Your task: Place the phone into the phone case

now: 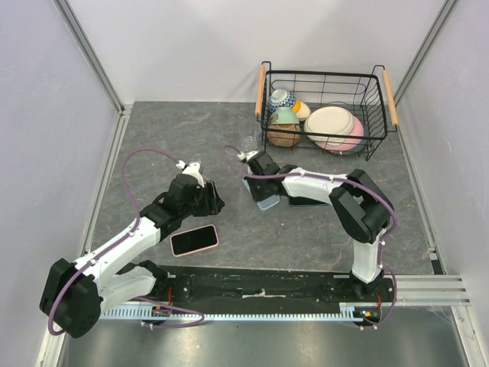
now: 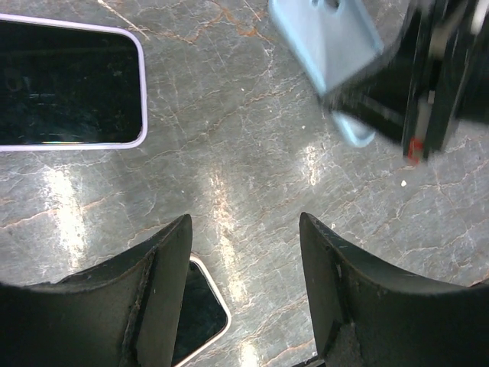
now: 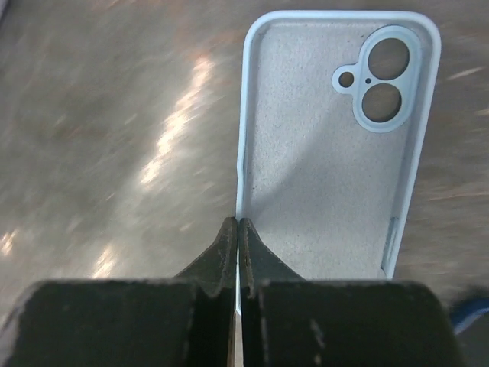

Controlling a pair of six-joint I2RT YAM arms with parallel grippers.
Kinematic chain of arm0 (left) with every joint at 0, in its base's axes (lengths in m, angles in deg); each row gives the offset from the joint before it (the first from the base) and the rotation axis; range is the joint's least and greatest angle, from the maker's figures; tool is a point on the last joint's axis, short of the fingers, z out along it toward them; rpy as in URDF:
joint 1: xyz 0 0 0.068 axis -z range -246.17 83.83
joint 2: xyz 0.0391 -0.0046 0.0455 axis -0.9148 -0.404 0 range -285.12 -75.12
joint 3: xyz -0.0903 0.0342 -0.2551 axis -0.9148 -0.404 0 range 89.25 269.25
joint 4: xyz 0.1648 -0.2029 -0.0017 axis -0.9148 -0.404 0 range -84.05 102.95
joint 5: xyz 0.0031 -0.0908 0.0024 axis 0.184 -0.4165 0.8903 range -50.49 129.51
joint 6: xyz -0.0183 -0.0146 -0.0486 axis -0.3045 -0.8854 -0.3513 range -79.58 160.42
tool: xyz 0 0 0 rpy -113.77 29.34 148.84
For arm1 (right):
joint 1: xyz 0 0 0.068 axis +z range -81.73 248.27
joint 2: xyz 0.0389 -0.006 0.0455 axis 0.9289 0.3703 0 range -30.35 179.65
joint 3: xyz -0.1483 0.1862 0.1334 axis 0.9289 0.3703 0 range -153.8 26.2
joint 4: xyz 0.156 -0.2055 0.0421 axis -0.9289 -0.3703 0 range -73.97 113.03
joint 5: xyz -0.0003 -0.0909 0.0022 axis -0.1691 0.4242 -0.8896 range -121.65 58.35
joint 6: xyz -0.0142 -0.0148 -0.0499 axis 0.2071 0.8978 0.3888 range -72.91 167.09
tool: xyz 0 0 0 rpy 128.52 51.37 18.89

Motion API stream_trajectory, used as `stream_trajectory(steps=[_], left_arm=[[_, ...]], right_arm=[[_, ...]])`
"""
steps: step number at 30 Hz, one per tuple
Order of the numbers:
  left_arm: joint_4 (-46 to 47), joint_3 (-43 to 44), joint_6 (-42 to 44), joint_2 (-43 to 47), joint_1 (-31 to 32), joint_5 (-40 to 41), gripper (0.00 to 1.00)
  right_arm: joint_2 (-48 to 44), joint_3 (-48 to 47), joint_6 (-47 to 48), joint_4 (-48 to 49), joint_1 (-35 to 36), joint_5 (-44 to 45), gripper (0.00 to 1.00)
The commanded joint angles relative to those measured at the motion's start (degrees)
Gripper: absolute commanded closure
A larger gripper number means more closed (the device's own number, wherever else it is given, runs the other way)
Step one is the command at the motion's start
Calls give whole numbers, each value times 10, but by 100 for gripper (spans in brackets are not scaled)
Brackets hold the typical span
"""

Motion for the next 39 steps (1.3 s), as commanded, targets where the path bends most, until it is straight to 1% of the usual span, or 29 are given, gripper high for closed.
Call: stream_trajectory(steps=[1, 4, 6, 8, 9, 10, 11, 12, 13, 15, 16, 18, 19, 22, 24, 27, 28, 31, 35, 39], left_arm=[[5, 15, 16, 1, -17, 1, 35], [2, 21, 21, -6, -32, -12, 35], [6, 19, 22, -13, -48, -42, 35], [13, 18, 25, -20, -58, -65, 36], [17, 15, 27, -30, -63, -82, 36], [30, 14, 33, -34, -64, -93, 36], [37, 12, 37, -40, -64, -103, 36], [45, 11, 40, -50, -64, -125, 36], [59, 10, 43, -56, -64, -133, 36], [72, 12, 49, -72, -64, -162, 36], [76, 13, 52, -75, -64, -169, 37], [93, 15, 61, -85, -65, -192, 37], [96, 18, 64, -96, -65, -198, 37], [94, 34, 74, -126, -63, -207, 38], [92, 46, 76, -143, -63, -211, 39], [89, 64, 76, -183, -63, -212, 41], [87, 68, 77, -191, -63, -210, 41], [87, 90, 78, -225, -61, -212, 43], [93, 107, 80, -271, -47, -213, 46], [97, 114, 83, -309, -43, -201, 48]], right_arm=[[-57, 39, 46, 12, 67, -73, 99], [-82, 80, 53, 12, 85, -91, 100], [-108, 115, 60, 13, 87, -94, 100], [-125, 150, 65, 16, 87, -84, 96], [-144, 160, 67, 22, 86, -81, 92], [-153, 168, 68, 25, 87, -78, 84], [-162, 178, 68, 29, 87, -79, 82], [-177, 180, 66, 36, 88, -80, 76], [-183, 181, 59, 40, 87, -80, 66], [-201, 177, 52, 54, 87, -93, 62], [-205, 175, 48, 59, 87, -97, 55], [-219, 168, 33, 72, 87, -108, 49], [-224, 167, 27, 78, 87, -109, 43], [-246, 175, 3, 96, 77, -111, 35], [-261, 180, -21, 103, 63, -119, 33], [-284, 205, -64, 115, 11, -170, 31], [-290, 224, -79, 118, -21, -198, 31], [-319, 263, -122, 117, -74, -228, 29], [-340, 306, -146, 78, -91, -227, 28], [-342, 364, -182, 76, -92, -231, 29]])
